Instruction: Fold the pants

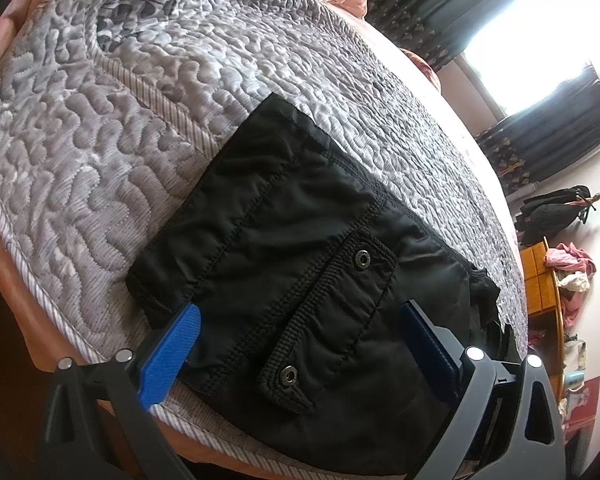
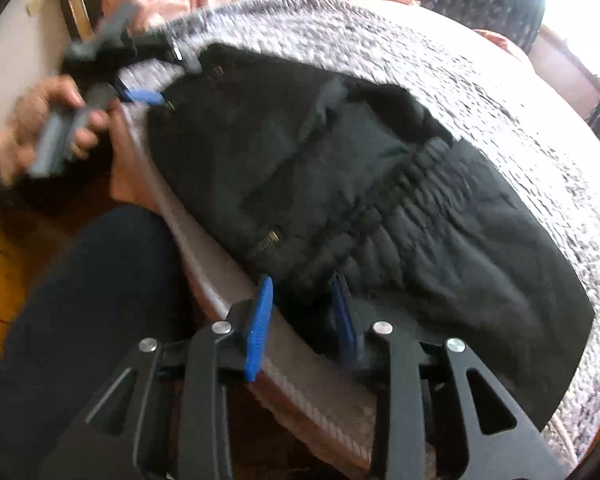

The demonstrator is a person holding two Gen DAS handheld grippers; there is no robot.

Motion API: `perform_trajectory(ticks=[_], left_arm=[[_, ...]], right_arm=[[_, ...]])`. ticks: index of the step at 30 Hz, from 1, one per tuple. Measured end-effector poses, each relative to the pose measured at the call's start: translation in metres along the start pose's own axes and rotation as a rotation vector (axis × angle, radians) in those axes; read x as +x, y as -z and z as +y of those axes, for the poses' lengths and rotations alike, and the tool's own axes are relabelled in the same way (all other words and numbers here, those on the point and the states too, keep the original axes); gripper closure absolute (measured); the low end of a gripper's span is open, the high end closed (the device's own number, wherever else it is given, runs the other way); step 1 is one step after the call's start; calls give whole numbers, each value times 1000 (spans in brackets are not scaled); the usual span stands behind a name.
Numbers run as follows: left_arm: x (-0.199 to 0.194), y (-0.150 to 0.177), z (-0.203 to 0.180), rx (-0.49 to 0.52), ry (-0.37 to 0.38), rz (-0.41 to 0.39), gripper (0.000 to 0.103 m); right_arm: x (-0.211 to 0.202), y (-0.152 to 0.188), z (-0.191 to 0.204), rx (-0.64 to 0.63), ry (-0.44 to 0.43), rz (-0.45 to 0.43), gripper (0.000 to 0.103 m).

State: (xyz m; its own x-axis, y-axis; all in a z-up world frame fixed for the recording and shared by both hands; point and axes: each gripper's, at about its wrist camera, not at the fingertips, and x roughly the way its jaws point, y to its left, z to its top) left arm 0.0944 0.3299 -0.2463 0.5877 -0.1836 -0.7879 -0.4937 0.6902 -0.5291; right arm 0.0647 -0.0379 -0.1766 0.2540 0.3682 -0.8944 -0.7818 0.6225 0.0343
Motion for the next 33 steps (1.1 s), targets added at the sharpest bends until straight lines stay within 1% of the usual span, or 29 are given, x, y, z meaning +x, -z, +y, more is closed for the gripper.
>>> perform_trajectory(ticks=[2,4,6,8,10,12,14,17,19,20,22,23,24,25,26,27,30,33], left_arm=[[1,0,0,3,-2,-2,4],[1,0,0,6,-2,-2,4],[1,0,0,8,-2,-2,4],[2,0,0,8,-2,-3,4],[1,1,0,9,-4,-3,4],[2,1,-1,11,-7,-5,4],[2,1,-1,10,-8,-5,4],[2,1,-1,7,-6,-6,4],[2,1,-1,8,-8,-4,4],[2,0,-1,7,-8,-3,4],[2,-1,0,6,-5,0,4],[2,-1,0,7,-5,2,4],[2,-1,0,10,-6,3,4],[3,-1,0,13,-7,3,4],[3,-1,0,15,-8,2,4],[3,-1,0,15,-9,2,4],[3,-1,-1,18,-9,0,4],[3,-1,0,15,-9,-2,4]], right_arm=[[-14,-14,-17,44,-18,-33,72],[-22,-30,-45,110,-3,-56,72],[-19,-45,-79,180,62,-59,72],[-5,-56,-108,236,129,-23,71],[11,-60,-123,266,135,16,71],[34,-60,-125,269,113,82,72],[49,-59,-114,227,105,114,72],[56,-61,-102,204,57,125,72],[48,-68,-102,188,9,120,74],[44,-74,-105,173,1,110,74],[33,-87,-116,146,-20,104,67],[31,-96,-128,142,-54,123,56],[32,-103,-139,143,-98,153,49],[35,-112,-152,125,-131,182,49],[35,-117,-157,105,-123,194,46],[39,-123,-166,88,-130,218,41],[56,-133,-184,94,-223,280,41],[70,-135,-187,67,-312,342,42]])
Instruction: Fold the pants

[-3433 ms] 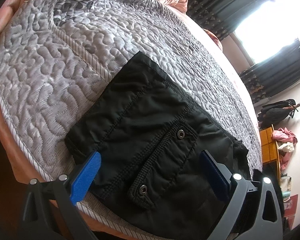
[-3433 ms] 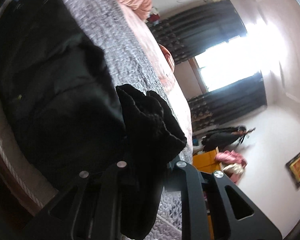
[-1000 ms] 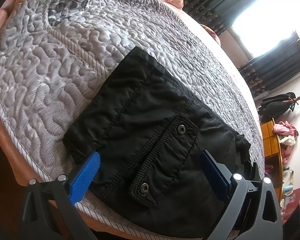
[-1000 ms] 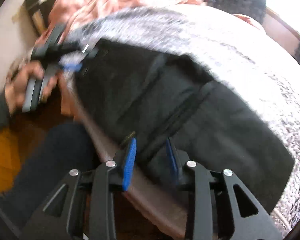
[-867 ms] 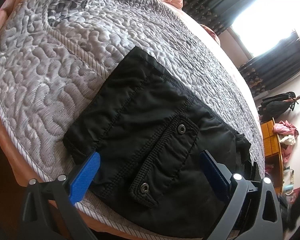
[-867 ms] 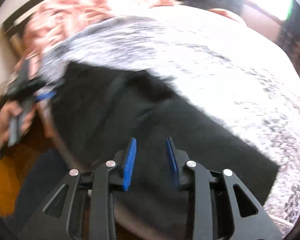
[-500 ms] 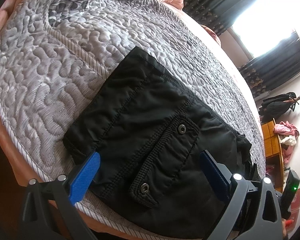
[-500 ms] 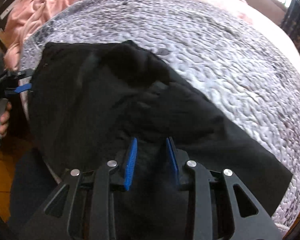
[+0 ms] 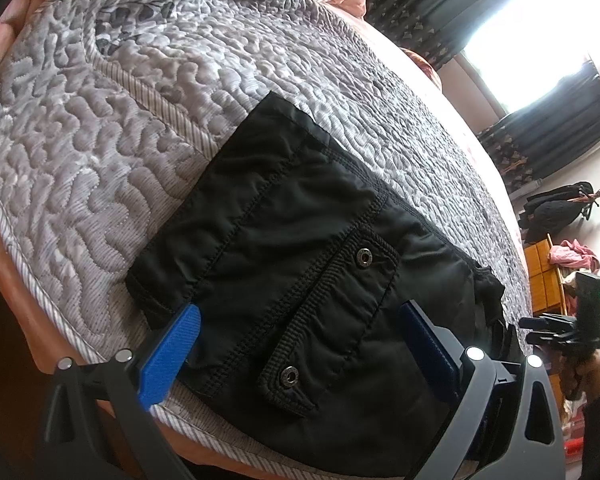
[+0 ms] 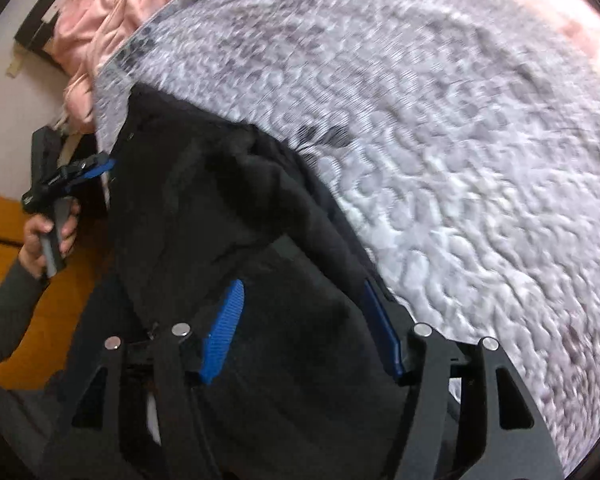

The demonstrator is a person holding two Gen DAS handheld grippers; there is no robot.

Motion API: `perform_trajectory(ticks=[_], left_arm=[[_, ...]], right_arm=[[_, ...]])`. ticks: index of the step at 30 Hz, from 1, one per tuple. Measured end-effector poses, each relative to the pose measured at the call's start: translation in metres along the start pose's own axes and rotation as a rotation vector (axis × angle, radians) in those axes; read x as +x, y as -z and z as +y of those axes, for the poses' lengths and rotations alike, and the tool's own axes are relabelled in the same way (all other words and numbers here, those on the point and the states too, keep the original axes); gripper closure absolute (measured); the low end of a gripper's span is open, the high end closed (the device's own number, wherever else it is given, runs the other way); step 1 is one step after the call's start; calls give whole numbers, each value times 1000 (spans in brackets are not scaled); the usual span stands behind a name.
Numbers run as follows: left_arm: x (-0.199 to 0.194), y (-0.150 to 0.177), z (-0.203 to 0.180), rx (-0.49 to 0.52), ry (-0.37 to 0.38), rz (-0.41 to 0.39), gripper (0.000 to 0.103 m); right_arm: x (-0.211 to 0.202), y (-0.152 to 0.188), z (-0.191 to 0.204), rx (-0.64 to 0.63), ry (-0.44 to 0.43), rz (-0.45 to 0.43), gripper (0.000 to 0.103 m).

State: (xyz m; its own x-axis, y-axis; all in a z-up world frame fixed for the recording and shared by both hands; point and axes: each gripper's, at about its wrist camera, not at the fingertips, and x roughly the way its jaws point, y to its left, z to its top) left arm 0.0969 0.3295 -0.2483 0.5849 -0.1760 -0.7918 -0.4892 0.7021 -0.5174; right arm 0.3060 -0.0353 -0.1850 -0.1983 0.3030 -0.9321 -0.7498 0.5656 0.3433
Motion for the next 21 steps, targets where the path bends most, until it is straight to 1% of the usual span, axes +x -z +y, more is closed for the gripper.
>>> perform_trajectory(ticks=[1,2,3,4,5,6,8,11,14,16,17,18,19,20,21], left_arm=[[0,0,0,1,-1,0,4],[0,0,-1,2,-3,0,4],[0,1,-1,3,-5,-1,4],[0,1,-1,4,-9,-2,4],[1,1,-2,5,-12,-3,4],[1,2,-2,6,-15,-5,4],[2,2,-4,8,-24,-8,4],[2,3,-4,8,-31,-14,4],[2,4,-5,18,-41,-16,4],[3,5,-7,30,-51,-16,4],[2,5,-8,31,-54,-15,4],[1,5,-8,26,-56,-16,4],[-3,5,-7,5,-48,-20,4],[-7,6,-6,-12,-36,-20,4],[-13,7,-3,-33,-19,-26,4]], right_arm=[[7,-3,0,-24,-14,34,43],[8,-2,0,-41,-16,51,49],[10,0,-1,-53,-25,65,62],[13,-1,-3,-65,-40,83,68],[14,-2,-4,-73,-41,91,79],[13,-3,-5,-80,-46,95,87],[9,-4,-8,-91,-70,86,93],[-1,-3,-8,-110,-85,55,96],[-3,-5,-7,-114,-93,23,97],[6,-3,-6,-121,-51,30,96],[10,-3,-5,-121,-44,39,95],[13,-3,-5,-120,-40,47,91],[11,-4,-5,-117,-35,47,88],[6,-4,-4,-114,-28,39,84],[1,-6,-3,-113,-22,33,75]])
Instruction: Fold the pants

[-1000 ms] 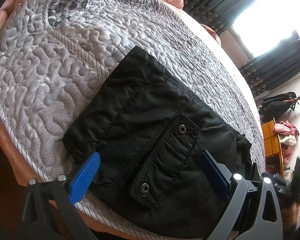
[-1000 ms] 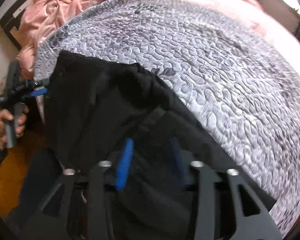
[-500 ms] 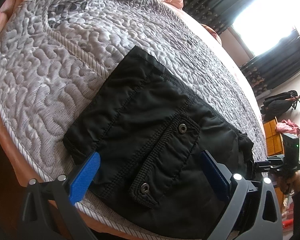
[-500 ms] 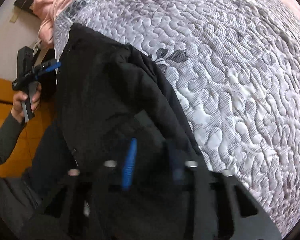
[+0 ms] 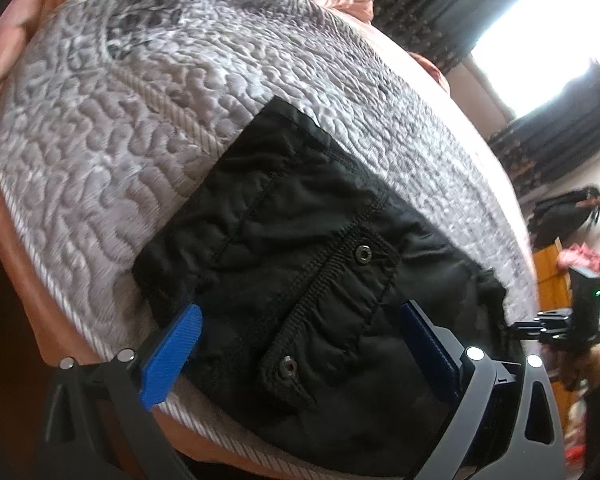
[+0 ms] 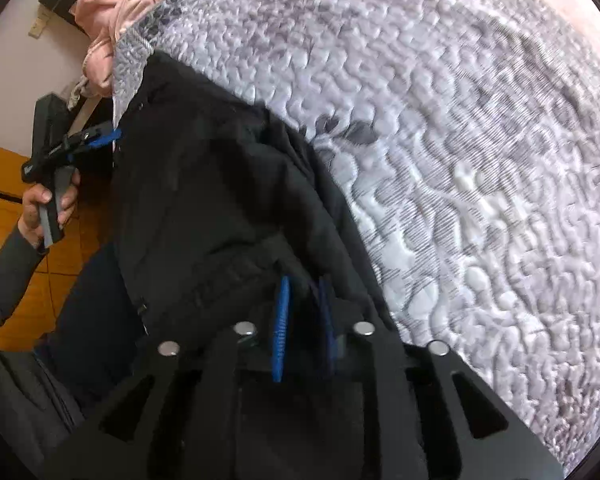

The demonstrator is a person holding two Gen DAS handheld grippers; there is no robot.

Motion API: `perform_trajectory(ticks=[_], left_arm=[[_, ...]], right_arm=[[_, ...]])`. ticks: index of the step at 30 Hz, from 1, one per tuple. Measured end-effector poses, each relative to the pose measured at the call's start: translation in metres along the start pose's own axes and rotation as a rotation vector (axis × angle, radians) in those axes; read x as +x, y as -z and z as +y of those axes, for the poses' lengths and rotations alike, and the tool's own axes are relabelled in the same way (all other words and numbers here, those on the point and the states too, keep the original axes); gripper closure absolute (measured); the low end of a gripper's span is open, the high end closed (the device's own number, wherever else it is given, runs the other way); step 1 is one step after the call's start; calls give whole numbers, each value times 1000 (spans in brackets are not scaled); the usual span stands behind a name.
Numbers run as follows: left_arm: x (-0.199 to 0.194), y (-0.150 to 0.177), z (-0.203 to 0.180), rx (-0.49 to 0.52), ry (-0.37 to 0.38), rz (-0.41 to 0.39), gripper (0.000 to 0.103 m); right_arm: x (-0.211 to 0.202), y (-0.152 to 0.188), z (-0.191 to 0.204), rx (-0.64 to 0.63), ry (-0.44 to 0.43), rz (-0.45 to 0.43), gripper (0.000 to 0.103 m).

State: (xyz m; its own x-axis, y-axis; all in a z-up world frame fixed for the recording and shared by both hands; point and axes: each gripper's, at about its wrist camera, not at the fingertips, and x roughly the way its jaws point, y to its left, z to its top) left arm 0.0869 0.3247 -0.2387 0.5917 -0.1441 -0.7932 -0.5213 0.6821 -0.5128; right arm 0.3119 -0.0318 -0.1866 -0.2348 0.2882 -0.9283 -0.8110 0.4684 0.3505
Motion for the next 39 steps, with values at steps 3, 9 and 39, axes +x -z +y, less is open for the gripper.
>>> perform_trajectory(ticks=[3,9,39], left_arm=[[-22,6,12,-59,43,-56,4],[-36,19,56,-278,181,-101,4],[16,29,109,-639,344,-9,69]], right_arm=[[-20,-13,13,-34,28,-10,51],[-19,-90,63,-134,-40,62,34],[185,-298,234,-462,-72,394,68]])
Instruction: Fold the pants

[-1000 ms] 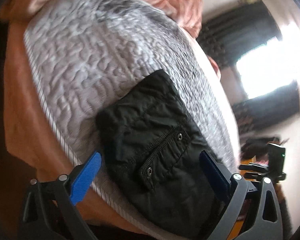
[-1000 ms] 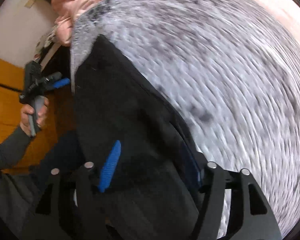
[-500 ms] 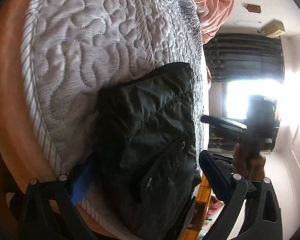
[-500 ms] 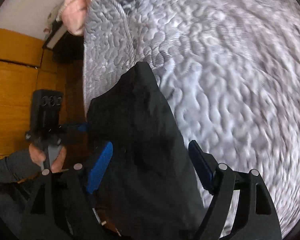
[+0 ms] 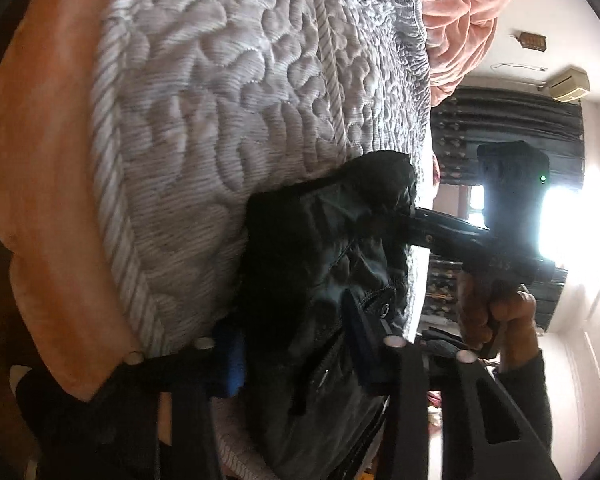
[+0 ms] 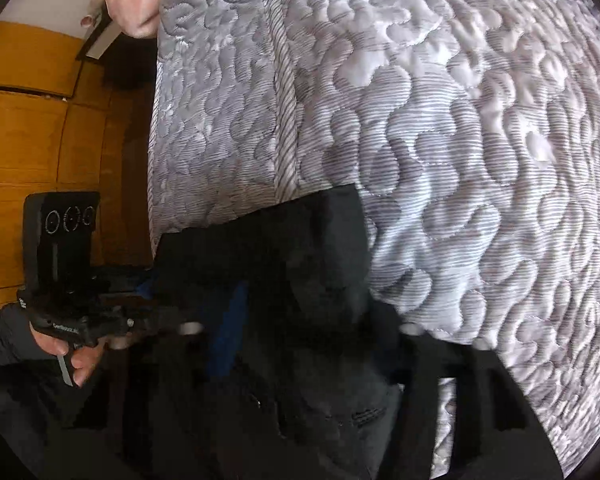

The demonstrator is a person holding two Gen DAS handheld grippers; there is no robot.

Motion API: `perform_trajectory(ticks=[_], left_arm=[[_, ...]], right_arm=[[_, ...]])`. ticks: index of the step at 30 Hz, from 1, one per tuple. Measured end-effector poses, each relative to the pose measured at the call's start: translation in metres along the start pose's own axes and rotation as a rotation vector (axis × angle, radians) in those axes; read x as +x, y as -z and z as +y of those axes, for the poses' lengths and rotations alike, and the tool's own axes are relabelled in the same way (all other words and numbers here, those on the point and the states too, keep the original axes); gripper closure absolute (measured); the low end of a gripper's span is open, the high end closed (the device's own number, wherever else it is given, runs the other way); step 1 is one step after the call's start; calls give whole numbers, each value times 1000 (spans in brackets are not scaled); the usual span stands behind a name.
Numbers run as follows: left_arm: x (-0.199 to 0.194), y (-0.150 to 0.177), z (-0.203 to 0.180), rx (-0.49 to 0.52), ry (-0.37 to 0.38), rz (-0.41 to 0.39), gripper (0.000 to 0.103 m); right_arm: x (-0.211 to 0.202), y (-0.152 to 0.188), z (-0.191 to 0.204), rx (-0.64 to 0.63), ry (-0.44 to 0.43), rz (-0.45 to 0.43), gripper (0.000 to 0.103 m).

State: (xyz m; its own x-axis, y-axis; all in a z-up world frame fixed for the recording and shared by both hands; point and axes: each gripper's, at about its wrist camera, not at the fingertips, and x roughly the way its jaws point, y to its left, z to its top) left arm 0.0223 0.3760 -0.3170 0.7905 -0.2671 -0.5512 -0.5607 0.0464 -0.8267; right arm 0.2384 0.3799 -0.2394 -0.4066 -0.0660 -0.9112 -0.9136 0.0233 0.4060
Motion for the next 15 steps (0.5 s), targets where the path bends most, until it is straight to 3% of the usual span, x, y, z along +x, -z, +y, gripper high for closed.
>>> perform_trajectory(ticks=[3,10,15], left_arm=[[-10,6,-9,27,-10,-27,79],[-41,33,-73,224,-26,-89,80],[-56,56,-126,372,-38,-111,81]], right_arm=[[-16,7,3,10,-4,-32,82],[-80,43,29,-2,19,-152,83],[-136,89,45,10,52,-247,83]])
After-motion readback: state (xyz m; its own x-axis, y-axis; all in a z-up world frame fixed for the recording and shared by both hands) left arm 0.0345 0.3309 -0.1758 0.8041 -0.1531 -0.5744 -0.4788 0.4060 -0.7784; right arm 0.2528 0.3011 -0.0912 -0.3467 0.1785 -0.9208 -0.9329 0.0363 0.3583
